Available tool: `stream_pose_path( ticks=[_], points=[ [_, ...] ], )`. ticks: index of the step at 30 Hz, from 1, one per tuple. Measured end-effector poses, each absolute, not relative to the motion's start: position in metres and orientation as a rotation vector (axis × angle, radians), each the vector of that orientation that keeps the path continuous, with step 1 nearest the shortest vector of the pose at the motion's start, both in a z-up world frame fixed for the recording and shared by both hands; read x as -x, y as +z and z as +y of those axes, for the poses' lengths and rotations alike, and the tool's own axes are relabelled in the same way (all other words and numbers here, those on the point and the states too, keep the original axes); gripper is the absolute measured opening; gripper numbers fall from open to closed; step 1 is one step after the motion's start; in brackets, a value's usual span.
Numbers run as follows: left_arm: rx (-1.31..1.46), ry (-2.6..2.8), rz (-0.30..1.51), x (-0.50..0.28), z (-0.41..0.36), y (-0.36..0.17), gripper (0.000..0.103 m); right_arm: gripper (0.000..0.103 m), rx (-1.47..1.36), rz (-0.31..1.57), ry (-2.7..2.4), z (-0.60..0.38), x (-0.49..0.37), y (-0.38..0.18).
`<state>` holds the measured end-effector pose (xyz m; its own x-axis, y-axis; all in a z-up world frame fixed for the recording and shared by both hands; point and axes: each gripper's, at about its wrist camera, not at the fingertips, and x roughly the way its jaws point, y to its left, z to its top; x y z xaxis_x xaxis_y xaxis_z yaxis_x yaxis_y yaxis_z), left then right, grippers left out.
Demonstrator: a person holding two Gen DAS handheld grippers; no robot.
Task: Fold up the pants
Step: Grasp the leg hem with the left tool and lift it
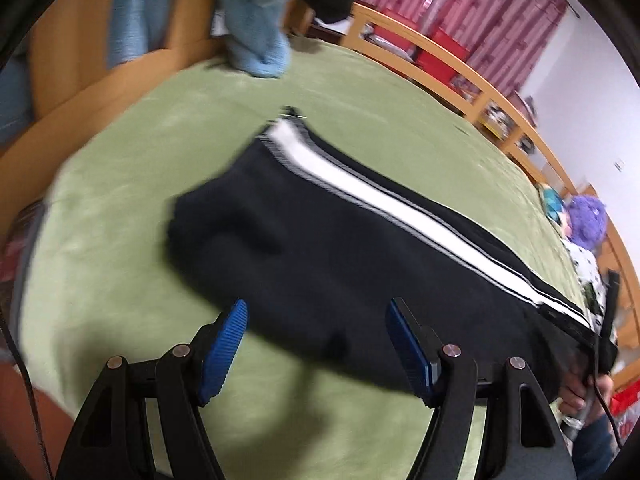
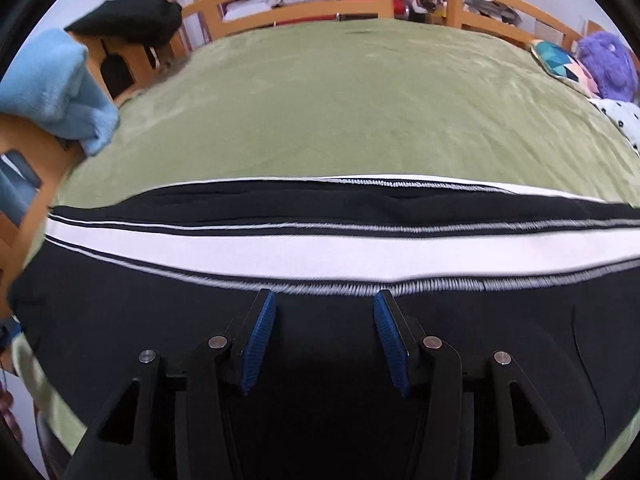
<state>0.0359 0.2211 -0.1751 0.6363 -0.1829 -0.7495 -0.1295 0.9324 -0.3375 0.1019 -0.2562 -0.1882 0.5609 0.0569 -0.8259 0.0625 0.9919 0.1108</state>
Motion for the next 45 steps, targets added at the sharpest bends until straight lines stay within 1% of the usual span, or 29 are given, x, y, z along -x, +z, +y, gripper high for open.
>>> stream_pose_path(
  ticks=[2, 9, 12, 16, 17, 18, 19, 20, 21, 22, 27, 29, 32, 34, 37, 41, 45],
  points=[
    [0.404, 0.008, 0.886, -0.034, 0.237, -0.182, 0.069, 0.054, -0.121, 0.97, -0.018, -0.253, -0.085, -0.186],
    [0.62, 0.006, 0.887, -0.062, 0.278, -0.215, 0.068, 0.054, -0.186, 0.992, -0.088, -0.256, -0.04, -0.189],
    [0.628, 0.03, 0.89, -0.082, 0.28, -0.223, 0.068, 0.054, -0.218, 0.99, -0.106, -0.257, -0.026, -0.191],
    [0.624, 0.072, 0.875, -0.097, 0.286, -0.224, 0.067, 0.054, -0.193, 0.994, -0.147, -0.255, -0.021, -0.191],
    [0.62, 0.081, 0.879, -0.1, 0.286, -0.223, 0.065, 0.054, -0.196, 0.995, -0.151, -0.255, -0.021, -0.191],
    [0.616, 0.087, 0.882, -0.098, 0.286, -0.221, 0.056, 0.054, -0.208, 1.0, -0.152, -0.256, -0.021, -0.191],
    [0.607, 0.101, 0.885, -0.1, 0.287, -0.22, 0.04, 0.054, -0.218, 1.006, -0.148, -0.257, -0.022, -0.191],
    [0.605, 0.102, 0.883, -0.098, 0.289, -0.22, 0.032, 0.054, -0.229, 1.01, -0.142, -0.258, -0.022, -0.191],
    [0.616, 0.081, 0.88, -0.096, 0.292, -0.219, 0.027, 0.054, -0.237, 1.013, -0.134, -0.26, -0.023, -0.191],
    [0.624, 0.072, 0.873, -0.092, 0.294, -0.217, 0.024, 0.054, -0.241, 1.015, -0.13, -0.261, -0.022, -0.191],
    [0.523, 0.106, 0.831, -0.078, 0.28, -0.189, 0.023, 0.054, -0.243, 0.99, -0.119, -0.271, -0.01, -0.181],
    [0.445, 0.119, 0.799, -0.076, 0.264, -0.167, 0.022, 0.054, -0.237, 0.977, -0.123, -0.278, -0.004, -0.175],
    [0.29, 0.103, 0.715, -0.07, 0.221, -0.118, 0.022, 0.054, -0.23, 0.954, -0.138, -0.296, 0.008, -0.168],
    [0.209, 0.048, 0.654, -0.061, 0.18, -0.082, 0.021, 0.054, -0.233, 0.936, -0.146, -0.308, 0.015, -0.164],
    [0.127, -0.025, 0.612, -0.052, 0.123, -0.047, 0.021, 0.054, -0.237, 0.903, -0.162, -0.332, 0.028, -0.158],
    [0.097, -0.175, 0.604, -0.041, 0.037, -0.018, 0.019, 0.054, -0.256, 0.872, -0.172, -0.368, 0.043, -0.154],
    [0.054, -0.327, 0.622, -0.035, -0.067, -0.011, 0.018, 0.054, -0.315, 0.85, -0.206, -0.412, 0.058, -0.153]
  ],
)
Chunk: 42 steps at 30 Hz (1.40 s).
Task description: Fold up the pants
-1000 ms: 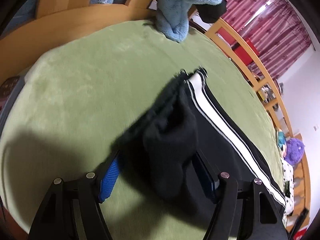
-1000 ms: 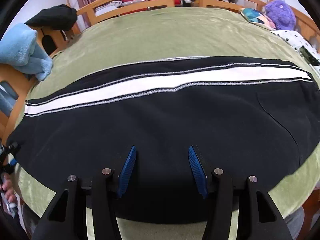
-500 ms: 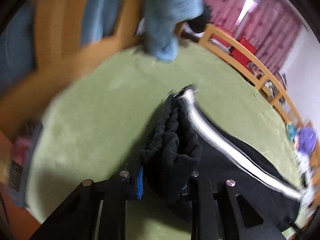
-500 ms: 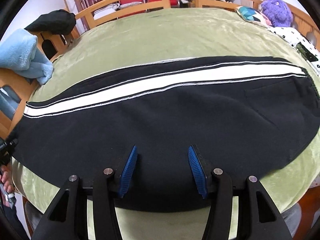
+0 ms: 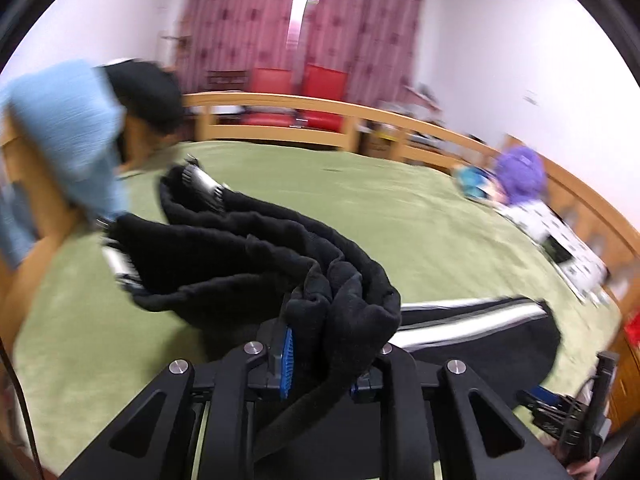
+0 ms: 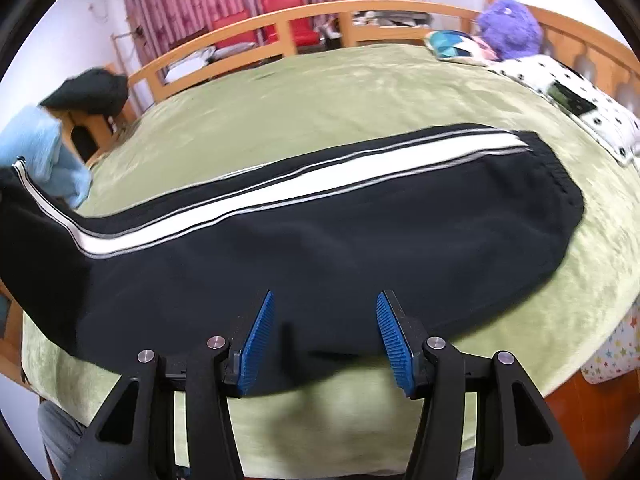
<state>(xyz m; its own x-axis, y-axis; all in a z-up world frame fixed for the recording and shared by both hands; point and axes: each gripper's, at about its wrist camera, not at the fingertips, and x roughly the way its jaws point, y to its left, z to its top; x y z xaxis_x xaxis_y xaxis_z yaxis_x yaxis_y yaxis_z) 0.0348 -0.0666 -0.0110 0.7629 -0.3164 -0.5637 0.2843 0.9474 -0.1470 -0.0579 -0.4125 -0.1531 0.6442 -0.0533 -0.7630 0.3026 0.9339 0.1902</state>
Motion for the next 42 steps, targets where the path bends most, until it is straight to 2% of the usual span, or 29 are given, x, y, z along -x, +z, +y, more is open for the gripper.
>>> stream_pose_path(
  ticks=[5, 8, 9, 10, 12, 14, 15, 16, 24, 31, 32, 33, 36, 40, 42],
  points=[
    [0.036, -0.5, 0.706, -0.025, -0.167, -0.041, 0.018, 0.054, -0.372, 0.847, -0.246, -0.453, 0.077, -0.155],
    [-0.007, -0.539, 0.834, -0.027, -0.216, -0.084, 0.021, 0.054, -0.377, 0.858, -0.26, -0.47, 0.086, -0.158],
    [-0.031, -0.545, 0.895, -0.026, -0.222, -0.101, 0.031, 0.054, -0.38, 0.869, -0.259, -0.475, 0.087, -0.16],
    [-0.043, -0.559, 0.944, -0.026, -0.226, -0.112, 0.035, 0.054, -0.382, 0.878, -0.258, -0.477, 0.086, -0.162],
    [-0.024, -0.593, 1.029, -0.026, -0.225, -0.127, 0.035, 0.054, -0.392, 0.885, -0.24, -0.481, 0.085, -0.165],
    [0.022, -0.608, 1.033, -0.022, -0.208, -0.126, 0.052, 0.054, -0.399, 0.887, -0.211, -0.48, 0.083, -0.168],
    [0.016, -0.591, 1.009, -0.019, -0.199, -0.121, 0.07, 0.054, -0.402, 0.885, -0.19, -0.477, 0.081, -0.169],
    [0.012, -0.582, 0.974, -0.015, -0.189, -0.116, 0.075, 0.054, -0.407, 0.881, -0.157, -0.473, 0.075, -0.171],
    [-0.053, -0.359, 0.885, -0.018, -0.104, -0.094, 0.076, 0.055, -0.464, 0.866, 0.076, -0.423, 0.026, -0.177],
    [0.111, -0.242, 0.945, -0.016, -0.029, -0.104, 0.076, 0.061, -0.449, 1.009, 0.081, -0.379, -0.03, -0.209],
    [0.134, -0.235, 0.952, -0.017, -0.019, -0.107, 0.076, 0.058, -0.417, 1.028, 0.062, -0.374, -0.035, -0.211],
    [0.148, -0.228, 0.957, -0.017, -0.016, -0.109, 0.076, 0.038, -0.372, 1.029, 0.06, -0.367, -0.038, -0.211],
    [0.177, -0.193, 0.96, -0.018, 0.001, -0.112, 0.076, 0.02, -0.317, 0.935, 0.127, -0.361, -0.027, -0.188],
    [0.21, -0.202, 0.935, -0.019, 0.009, -0.109, 0.076, 0.017, -0.495, 0.827, 0.155, -0.402, 0.012, -0.159],
    [0.223, -0.22, 0.939, -0.021, 0.011, -0.113, 0.076, 0.018, -0.46, 0.838, 0.107, -0.408, 0.024, -0.163]
  ],
)
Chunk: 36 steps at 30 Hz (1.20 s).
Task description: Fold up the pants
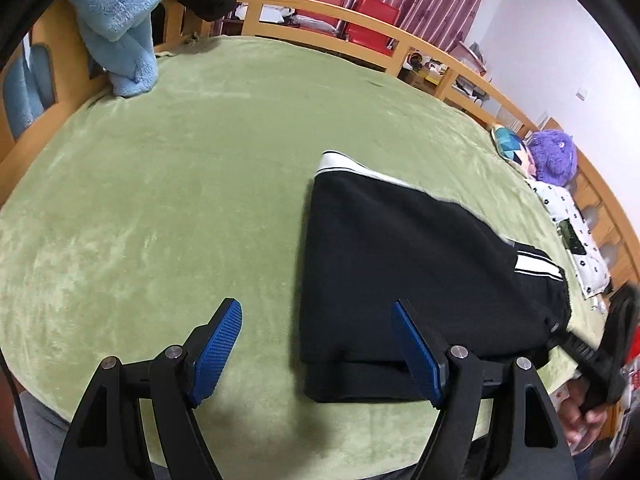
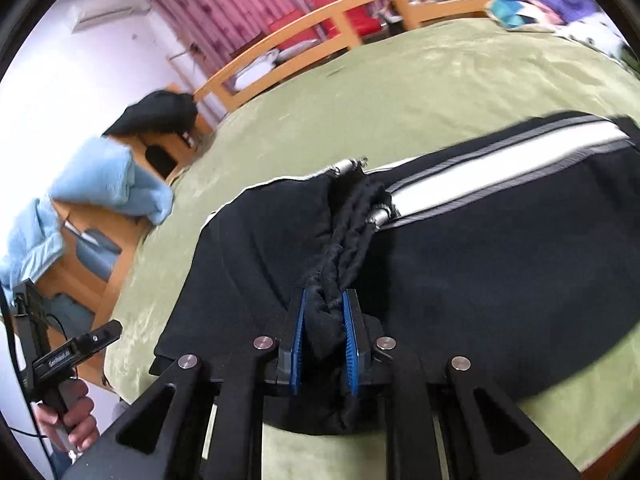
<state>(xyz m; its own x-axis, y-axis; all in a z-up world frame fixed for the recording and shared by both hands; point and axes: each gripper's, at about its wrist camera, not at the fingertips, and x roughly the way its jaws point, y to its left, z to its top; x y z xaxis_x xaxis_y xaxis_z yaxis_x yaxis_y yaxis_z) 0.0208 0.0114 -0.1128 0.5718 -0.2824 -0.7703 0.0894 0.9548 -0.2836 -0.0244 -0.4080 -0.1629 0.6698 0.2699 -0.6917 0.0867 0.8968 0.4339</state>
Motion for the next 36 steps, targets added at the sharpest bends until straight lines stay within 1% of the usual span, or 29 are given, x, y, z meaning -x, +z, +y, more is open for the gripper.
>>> stream_pose_path(
  ticks=[1, 2, 3, 4, 7, 8, 9, 10, 11, 15, 18, 19, 20, 21, 24, 26, 28, 30, 31, 34, 36],
  points=[
    [0.222, -0.237, 0.958, -0.025, 0.008, -0.119, 0.076, 0.019, -0.432, 0.882, 0.088, -0.407, 0.025, -0.173],
    [0.217, -0.242, 0.97, -0.027, 0.007, -0.123, 0.076, 0.022, -0.431, 0.925, 0.089, -0.405, 0.025, -0.184],
    [0.204, -0.242, 0.994, -0.032, 0.001, -0.131, 0.076, 0.028, -0.439, 0.956, 0.096, -0.404, 0.025, -0.193],
    [0.194, -0.241, 1.008, -0.034, -0.003, -0.136, 0.076, 0.03, -0.432, 0.969, 0.11, -0.402, 0.029, -0.198],
    [0.156, -0.214, 1.065, -0.04, -0.012, -0.16, 0.076, 0.035, -0.382, 0.933, 0.123, -0.402, 0.037, -0.18],
    [0.141, -0.198, 1.087, -0.041, -0.014, -0.166, 0.076, 0.04, -0.379, 0.905, 0.118, -0.405, 0.038, -0.174],
    [0.119, -0.188, 1.127, -0.043, -0.017, -0.177, 0.076, 0.048, -0.38, 0.86, 0.115, -0.408, 0.038, -0.163],
    [0.077, -0.207, 1.192, -0.047, -0.023, -0.191, 0.076, 0.051, -0.379, 0.833, 0.119, -0.409, 0.033, -0.156],
    [0.05, -0.221, 1.218, -0.047, -0.026, -0.198, 0.076, 0.052, -0.375, 0.824, 0.121, -0.411, 0.028, -0.151],
    [0.064, -0.257, 1.191, -0.047, -0.021, -0.19, 0.076, 0.052, -0.338, 0.83, 0.1, -0.411, -0.015, -0.143],
    [0.085, -0.258, 1.165, -0.05, -0.011, -0.179, 0.076, 0.052, -0.354, 0.86, 0.109, -0.413, -0.049, -0.153],
    [0.084, -0.249, 1.148, -0.051, -0.006, -0.175, 0.076, 0.051, -0.359, 0.883, 0.111, -0.412, -0.062, -0.159],
    [0.085, -0.244, 1.141, -0.051, -0.003, -0.173, 0.076, 0.042, -0.357, 0.911, 0.109, -0.412, -0.075, -0.165],
    [0.09, -0.238, 1.136, -0.053, 0.0, -0.172, 0.076, 0.024, -0.351, 0.942, 0.122, -0.409, -0.086, -0.171],
    [0.139, -0.239, 1.126, -0.054, 0.011, -0.167, 0.076, 0.008, -0.276, 0.98, 0.132, -0.403, -0.102, -0.18],
    [0.176, -0.247, 1.111, -0.055, 0.016, -0.163, 0.076, 0.006, -0.281, 0.907, 0.111, -0.413, -0.101, -0.168],
    [0.199, -0.255, 1.093, -0.056, 0.02, -0.159, 0.076, 0.006, -0.402, 0.859, 0.096, -0.438, -0.096, -0.161],
    [0.208, -0.264, 1.084, -0.057, 0.021, -0.159, 0.076, 0.006, -0.461, 0.877, 0.087, -0.448, -0.096, -0.168],
    [0.201, -0.263, 1.084, -0.058, 0.019, -0.159, 0.076, 0.007, -0.446, 0.921, 0.082, -0.447, -0.096, -0.176],
    [0.188, -0.254, 1.064, -0.056, 0.016, -0.156, 0.076, 0.017, -0.387, 0.966, 0.07, -0.443, -0.082, -0.18],
    [0.194, -0.254, 1.054, -0.054, 0.018, -0.156, 0.076, 0.028, -0.415, 0.949, 0.074, -0.447, -0.059, -0.172]
  ],
)
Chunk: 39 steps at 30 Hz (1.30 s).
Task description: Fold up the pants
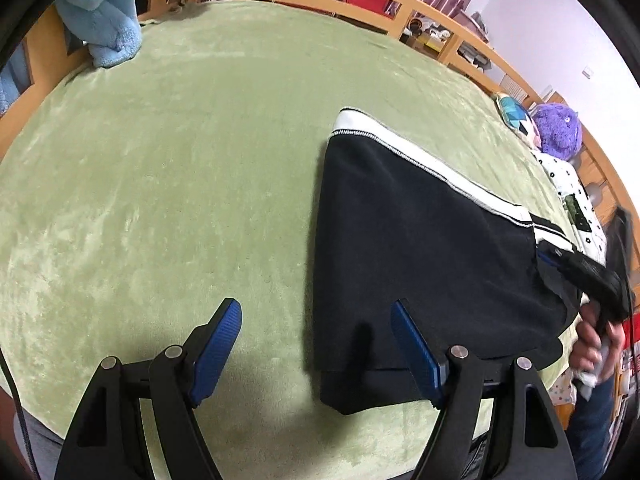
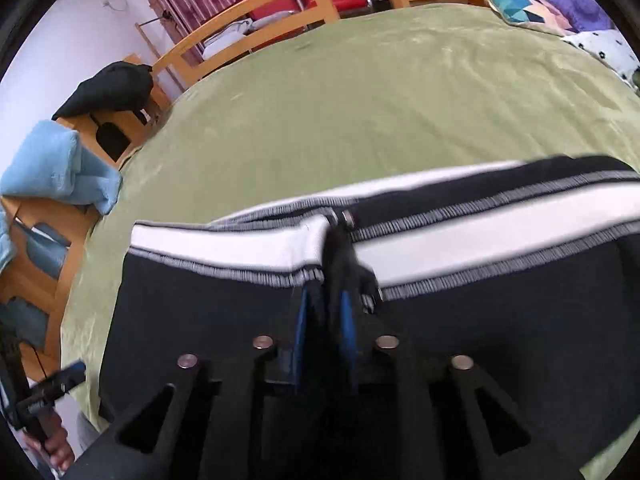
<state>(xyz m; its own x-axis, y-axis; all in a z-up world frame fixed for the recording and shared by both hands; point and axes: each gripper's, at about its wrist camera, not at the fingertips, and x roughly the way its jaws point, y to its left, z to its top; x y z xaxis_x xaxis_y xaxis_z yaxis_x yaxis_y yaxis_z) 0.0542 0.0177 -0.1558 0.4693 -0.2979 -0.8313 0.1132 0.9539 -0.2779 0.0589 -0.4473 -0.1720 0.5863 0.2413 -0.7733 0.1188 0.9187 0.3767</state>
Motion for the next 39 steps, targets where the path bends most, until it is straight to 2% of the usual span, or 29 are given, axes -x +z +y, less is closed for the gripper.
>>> stream_pose_path(
  ticks=[3, 11, 16, 20, 23, 30, 35, 39],
  points=[
    [0.208, -0.254, 1.05, -0.055, 0.018, -0.157, 0.075, 0.044, -0.443, 0.924, 0.089, -0.441, -0.031, -0.162],
    [0.223, -0.266, 1.052, -0.063, 0.007, -0.157, 0.074, 0.041, -0.302, 1.046, 0.1, -0.408, 0.002, -0.209],
    [0.163, -0.278, 1.002, -0.079, -0.005, -0.152, 0.074, 0.04, -0.398, 0.921, 0.068, -0.437, 0.028, -0.175],
    [0.123, -0.287, 0.992, -0.104, -0.019, -0.153, 0.074, 0.05, -0.385, 0.842, -0.128, -0.483, 0.053, -0.153],
    [0.103, -0.281, 1.023, -0.123, -0.027, -0.163, 0.074, 0.058, -0.421, 0.841, -0.325, -0.537, 0.068, -0.161],
    [0.137, -0.314, 1.122, -0.152, -0.032, -0.194, 0.074, 0.06, -0.599, 0.879, -0.474, -0.608, 0.084, -0.208],
    [0.168, -0.341, 1.138, -0.166, -0.038, -0.208, 0.074, 0.067, -0.712, 0.812, -0.431, -0.631, 0.072, -0.227],
    [0.215, -0.387, 1.155, -0.182, -0.046, -0.213, 0.074, 0.068, -0.762, 0.759, -0.425, -0.65, 0.055, -0.234]
  ],
)
